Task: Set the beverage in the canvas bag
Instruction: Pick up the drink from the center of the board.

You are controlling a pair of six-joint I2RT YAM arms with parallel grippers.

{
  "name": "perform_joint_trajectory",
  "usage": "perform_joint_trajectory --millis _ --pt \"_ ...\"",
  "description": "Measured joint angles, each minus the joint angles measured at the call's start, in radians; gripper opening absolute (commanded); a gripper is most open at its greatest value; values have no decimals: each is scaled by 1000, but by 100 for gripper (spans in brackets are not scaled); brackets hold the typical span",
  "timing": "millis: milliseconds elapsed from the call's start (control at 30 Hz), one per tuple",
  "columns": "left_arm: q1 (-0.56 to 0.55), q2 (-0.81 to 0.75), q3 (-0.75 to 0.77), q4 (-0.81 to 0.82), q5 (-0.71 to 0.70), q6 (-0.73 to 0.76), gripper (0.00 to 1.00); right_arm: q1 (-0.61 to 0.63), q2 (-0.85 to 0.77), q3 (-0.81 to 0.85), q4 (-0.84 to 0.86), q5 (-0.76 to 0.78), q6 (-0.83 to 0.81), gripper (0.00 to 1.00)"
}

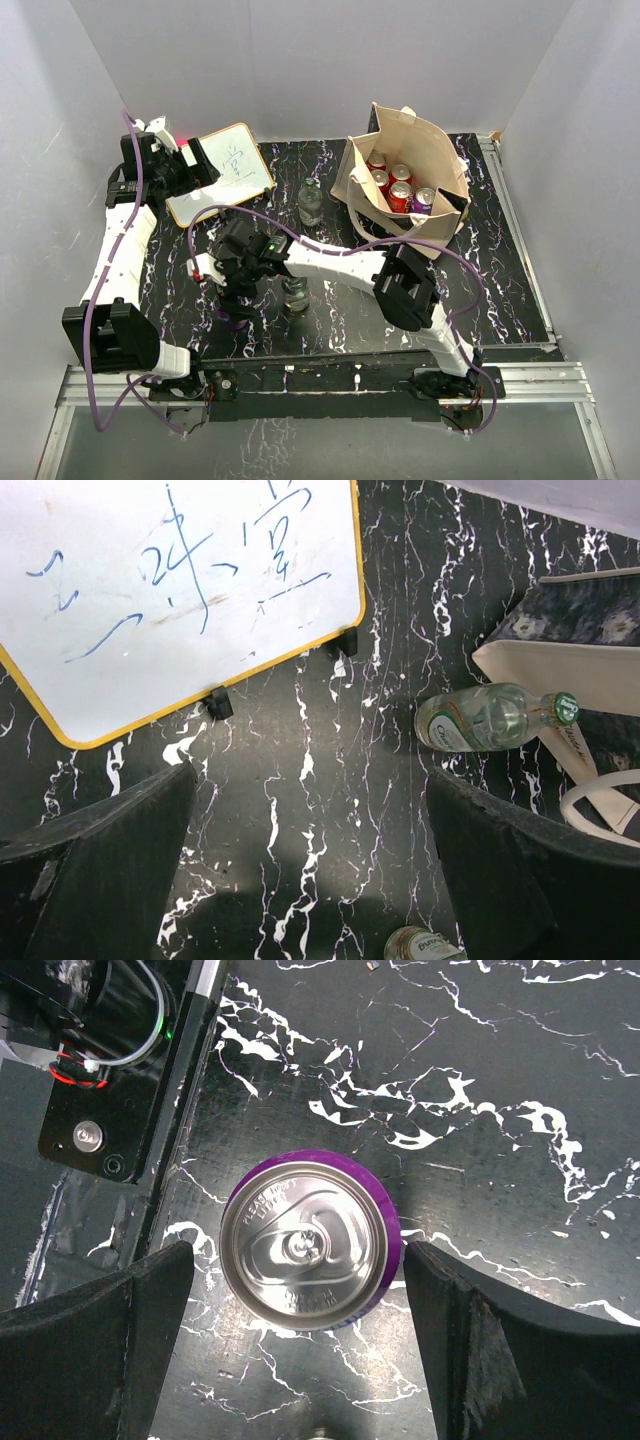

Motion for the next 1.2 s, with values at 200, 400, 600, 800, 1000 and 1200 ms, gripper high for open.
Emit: perform_joint_trajectory --millis 200,400,600,800,1000,1200 --pt "14 0 -6 -1 0 -11 97 5 39 16 3 3 1 76" --pt "20 0 -6 0 1 -14 97 3 48 22 3 4 6 65" --pt "20 0 -6 6 19 -14 97 2 48 25 3 8 21 62" --pt "20 0 -6 19 47 -20 97 -3 48 26 3 10 38 72" --pt "20 0 -6 19 54 -21 97 -3 48 25 8 6 52 81" --pt "20 0 -8 19 54 -21 97 -3 48 25 34 -5 69 80"
